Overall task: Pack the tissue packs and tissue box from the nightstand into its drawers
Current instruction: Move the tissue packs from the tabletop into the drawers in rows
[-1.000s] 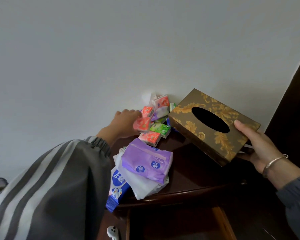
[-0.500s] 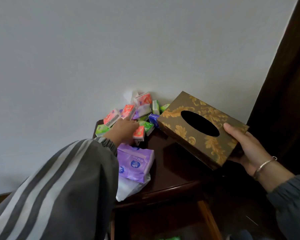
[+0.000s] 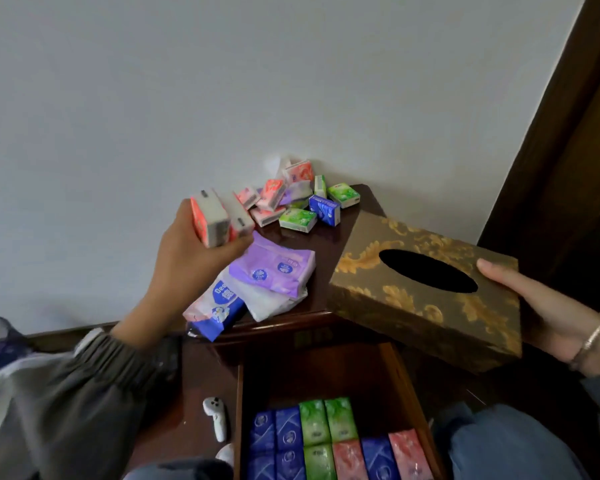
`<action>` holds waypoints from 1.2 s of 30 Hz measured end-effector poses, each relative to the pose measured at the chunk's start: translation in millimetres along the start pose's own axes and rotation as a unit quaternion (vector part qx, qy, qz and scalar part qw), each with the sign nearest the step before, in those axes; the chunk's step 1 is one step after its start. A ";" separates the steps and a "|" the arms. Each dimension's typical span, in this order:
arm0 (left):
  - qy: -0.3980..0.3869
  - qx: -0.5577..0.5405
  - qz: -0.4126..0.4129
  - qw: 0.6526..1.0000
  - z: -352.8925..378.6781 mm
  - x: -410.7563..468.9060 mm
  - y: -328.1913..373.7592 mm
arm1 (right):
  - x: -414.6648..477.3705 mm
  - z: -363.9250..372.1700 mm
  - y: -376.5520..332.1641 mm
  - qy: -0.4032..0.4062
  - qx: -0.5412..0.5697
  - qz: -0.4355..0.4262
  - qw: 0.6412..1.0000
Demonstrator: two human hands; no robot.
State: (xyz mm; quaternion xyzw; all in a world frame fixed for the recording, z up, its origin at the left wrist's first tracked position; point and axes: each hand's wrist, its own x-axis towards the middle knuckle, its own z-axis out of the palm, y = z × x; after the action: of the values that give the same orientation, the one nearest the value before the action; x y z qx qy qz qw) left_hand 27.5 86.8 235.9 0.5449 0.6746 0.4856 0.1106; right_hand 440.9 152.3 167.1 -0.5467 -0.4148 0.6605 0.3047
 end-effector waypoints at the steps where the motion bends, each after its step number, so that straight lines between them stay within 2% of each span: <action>1: -0.007 -0.029 -0.022 0.999 -7.8 -24.3 -4.0 | -10.0 0.6 5.7 -0.011 -0.025 0.018 0.999; 4: -0.071 -0.109 -0.118 0.984 -17.3 -93.2 -28.0 | -31.1 11.0 25.4 -0.042 -0.095 0.062 0.993; 6: -0.137 -0.205 -0.222 0.944 -12.8 -136.5 -48.2 | -35.9 21.6 39.8 -0.059 -0.138 0.072 0.986; 9: -0.207 -0.350 -0.394 0.824 4.0 -190.1 -69.4 | -34.5 41.2 61.1 -0.075 -0.183 0.090 0.976; 11: -0.206 -0.438 -0.480 0.732 13.4 -215.7 -78.2 | -28.5 56.1 76.3 -0.085 -0.200 0.108 0.970; 12: -0.205 -0.469 -0.502 0.697 17.3 -224.7 -81.1 | -24.3 62.5 83.9 -0.087 -0.205 0.118 0.968; 14: -0.218 -0.493 -0.518 0.664 22.8 -235.2 -82.4 | -15.3 75.8 95.8 -0.076 -0.209 0.133 0.966; 18: -0.226 -0.477 -0.522 0.670 30.7 -241.8 -92.6 | 2.2 101.0 117.6 -0.056 -0.166 0.159 0.972; 24: -0.192 -0.460 -0.525 0.689 30.9 -236.4 -114.6 | 8.0 118.7 148.6 -0.102 -0.052 0.134 0.984; 28: -0.191 -0.458 -0.513 0.700 33.2 -230.4 -126.4 | 14.1 108.3 164.9 -0.183 0.000 0.197 0.963; 30: -0.198 -0.458 -0.511 0.700 34.5 -226.6 -129.0 | 17.5 103.7 170.5 -0.193 0.009 0.225 0.955; 32: -0.212 -0.453 -0.507 0.702 36.4 -223.7 -130.4 | 22.2 102.5 175.2 -0.171 -0.001 0.208 0.963; 36: -0.243 -0.440 -0.488 0.714 40.9 -220.2 -131.2 | 28.4 108.2 185.1 -0.071 0.029 0.187 0.979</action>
State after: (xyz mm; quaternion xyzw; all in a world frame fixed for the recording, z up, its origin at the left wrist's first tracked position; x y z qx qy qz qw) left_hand 56.9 -68.4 29.8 0.1292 0.5067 0.4569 0.7196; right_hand 338.7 66.3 -3.0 -0.5577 -0.3067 0.7542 0.1614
